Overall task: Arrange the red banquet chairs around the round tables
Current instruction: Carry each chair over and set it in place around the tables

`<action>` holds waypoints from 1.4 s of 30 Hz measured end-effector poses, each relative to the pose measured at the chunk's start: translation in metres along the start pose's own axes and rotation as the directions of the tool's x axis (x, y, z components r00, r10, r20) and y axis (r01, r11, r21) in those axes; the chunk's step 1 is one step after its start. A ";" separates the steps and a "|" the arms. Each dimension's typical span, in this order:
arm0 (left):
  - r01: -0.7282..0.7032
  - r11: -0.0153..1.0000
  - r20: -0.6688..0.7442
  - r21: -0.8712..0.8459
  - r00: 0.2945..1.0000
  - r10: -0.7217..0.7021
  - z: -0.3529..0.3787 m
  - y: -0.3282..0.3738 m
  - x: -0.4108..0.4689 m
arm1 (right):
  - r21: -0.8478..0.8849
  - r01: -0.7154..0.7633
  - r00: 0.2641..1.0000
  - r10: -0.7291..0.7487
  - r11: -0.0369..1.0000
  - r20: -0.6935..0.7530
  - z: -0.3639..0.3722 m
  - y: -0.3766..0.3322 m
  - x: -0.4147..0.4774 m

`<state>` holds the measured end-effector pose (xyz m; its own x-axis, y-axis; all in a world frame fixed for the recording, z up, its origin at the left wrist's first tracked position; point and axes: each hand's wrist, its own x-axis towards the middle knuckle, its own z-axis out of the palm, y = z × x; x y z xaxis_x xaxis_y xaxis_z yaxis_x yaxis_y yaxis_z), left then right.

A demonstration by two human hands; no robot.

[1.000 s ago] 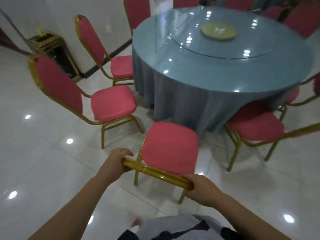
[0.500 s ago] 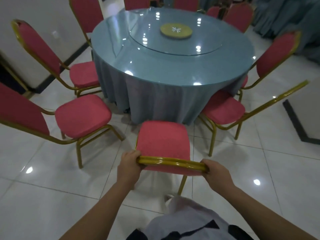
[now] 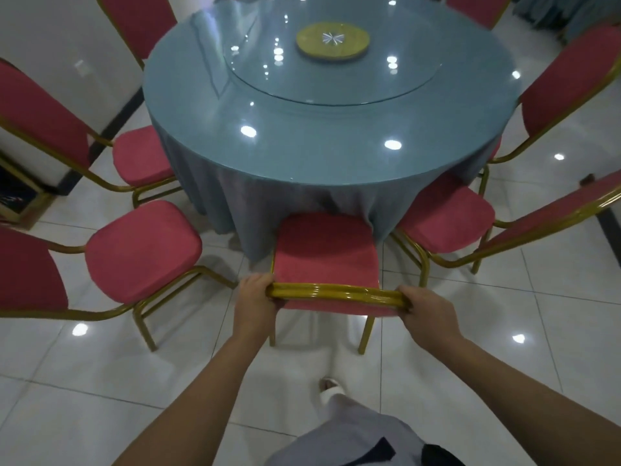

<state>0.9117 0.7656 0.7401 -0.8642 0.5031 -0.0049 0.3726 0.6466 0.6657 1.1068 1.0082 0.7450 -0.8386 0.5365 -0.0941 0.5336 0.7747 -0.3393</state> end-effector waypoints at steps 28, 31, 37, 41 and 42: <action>0.215 0.972 0.398 -0.096 0.903 -0.161 -0.145 -0.118 0.059 | 0.325 0.204 0.960 -0.254 0.923 0.119 0.017 -0.231 0.081; 0.217 0.968 0.354 -0.127 0.922 -0.161 -0.204 -0.178 0.042 | 0.356 0.187 0.952 -0.258 0.916 0.165 0.051 -0.297 0.065; 0.360 0.928 0.223 -0.099 0.917 -0.332 -0.320 -0.303 0.005 | 0.435 0.155 0.939 -0.268 0.887 0.213 0.116 -0.425 0.047; 0.411 0.898 0.098 -0.159 0.911 -0.400 -0.384 -0.365 -0.014 | 0.485 0.135 0.913 -0.298 0.864 0.277 0.143 -0.502 0.055; 0.407 0.898 0.092 -0.170 0.913 -0.397 -0.385 -0.366 -0.016 | 0.488 0.127 0.914 -0.293 0.864 0.281 0.143 -0.502 0.057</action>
<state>0.6592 0.3007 0.7839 -0.9062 0.2557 -0.3368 -0.0744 0.6877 0.7222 0.7755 0.6016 0.7765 -0.9535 0.1687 -0.2499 0.3011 0.5740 -0.7615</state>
